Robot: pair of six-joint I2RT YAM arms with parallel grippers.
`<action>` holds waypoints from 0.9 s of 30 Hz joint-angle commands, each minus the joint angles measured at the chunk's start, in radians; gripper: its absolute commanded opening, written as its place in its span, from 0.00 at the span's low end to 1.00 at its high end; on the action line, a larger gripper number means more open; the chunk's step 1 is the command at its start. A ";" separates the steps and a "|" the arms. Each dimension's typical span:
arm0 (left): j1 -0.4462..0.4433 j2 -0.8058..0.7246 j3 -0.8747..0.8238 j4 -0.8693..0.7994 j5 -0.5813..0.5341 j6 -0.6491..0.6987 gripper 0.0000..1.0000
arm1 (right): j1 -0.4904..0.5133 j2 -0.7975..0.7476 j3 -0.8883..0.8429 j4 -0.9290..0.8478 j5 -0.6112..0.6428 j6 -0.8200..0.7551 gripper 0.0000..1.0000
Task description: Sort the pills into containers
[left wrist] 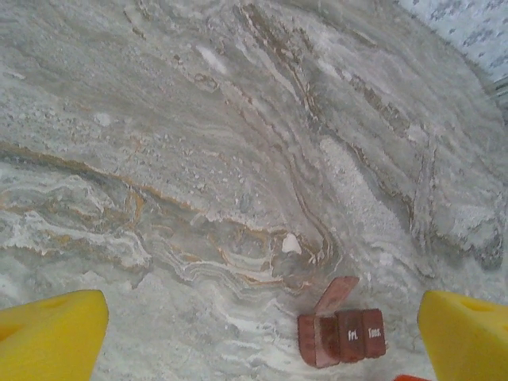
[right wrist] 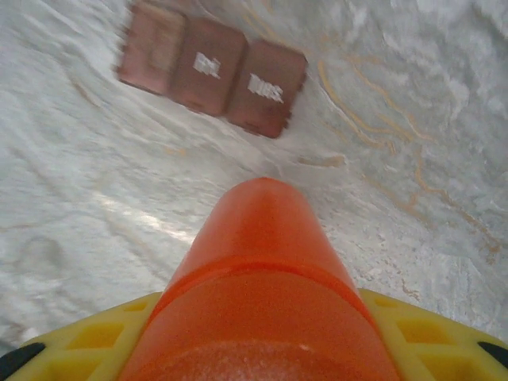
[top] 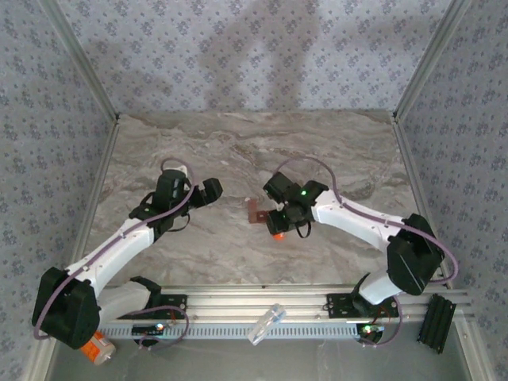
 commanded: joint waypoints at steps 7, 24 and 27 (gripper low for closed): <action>0.104 0.007 0.071 0.133 0.069 -0.310 1.00 | -0.037 0.053 0.406 -0.038 -0.029 0.002 0.28; 0.146 0.315 0.545 -0.130 0.301 -0.036 1.00 | -0.275 0.317 0.846 -0.109 -0.203 -0.050 0.29; 0.102 0.327 0.509 -0.130 0.227 0.268 0.99 | -0.336 0.338 0.885 -0.156 -0.277 -0.083 0.30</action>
